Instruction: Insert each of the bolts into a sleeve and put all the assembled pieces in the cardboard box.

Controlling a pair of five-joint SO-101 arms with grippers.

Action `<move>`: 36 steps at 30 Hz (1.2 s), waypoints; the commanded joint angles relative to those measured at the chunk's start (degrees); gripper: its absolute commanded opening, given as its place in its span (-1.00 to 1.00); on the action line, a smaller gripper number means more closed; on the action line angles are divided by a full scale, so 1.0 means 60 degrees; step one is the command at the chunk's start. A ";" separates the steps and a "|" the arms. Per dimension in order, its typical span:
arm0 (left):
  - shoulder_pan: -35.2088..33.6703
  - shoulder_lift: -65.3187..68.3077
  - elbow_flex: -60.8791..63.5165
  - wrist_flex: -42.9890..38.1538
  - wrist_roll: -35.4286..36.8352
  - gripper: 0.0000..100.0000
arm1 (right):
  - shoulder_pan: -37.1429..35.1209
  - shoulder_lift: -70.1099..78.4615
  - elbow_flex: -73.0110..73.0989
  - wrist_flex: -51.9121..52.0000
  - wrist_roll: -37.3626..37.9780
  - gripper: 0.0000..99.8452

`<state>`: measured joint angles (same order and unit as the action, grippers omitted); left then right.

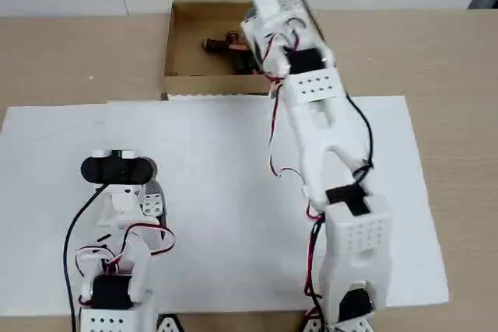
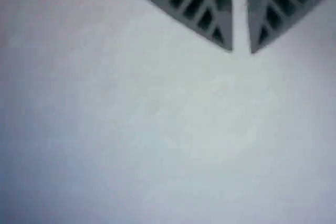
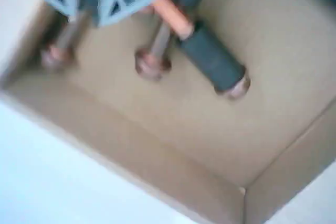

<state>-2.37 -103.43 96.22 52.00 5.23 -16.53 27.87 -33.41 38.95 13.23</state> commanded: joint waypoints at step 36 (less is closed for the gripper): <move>-0.0044 -0.0117 -0.0037 0.0015 -0.0015 -0.99 | 0.3333 -1.1846 0.5407 0.8110 -0.2359 -0.99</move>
<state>-2.37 -103.43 96.22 52.00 5.23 1.32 -35.96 -10.46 92.66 -0.48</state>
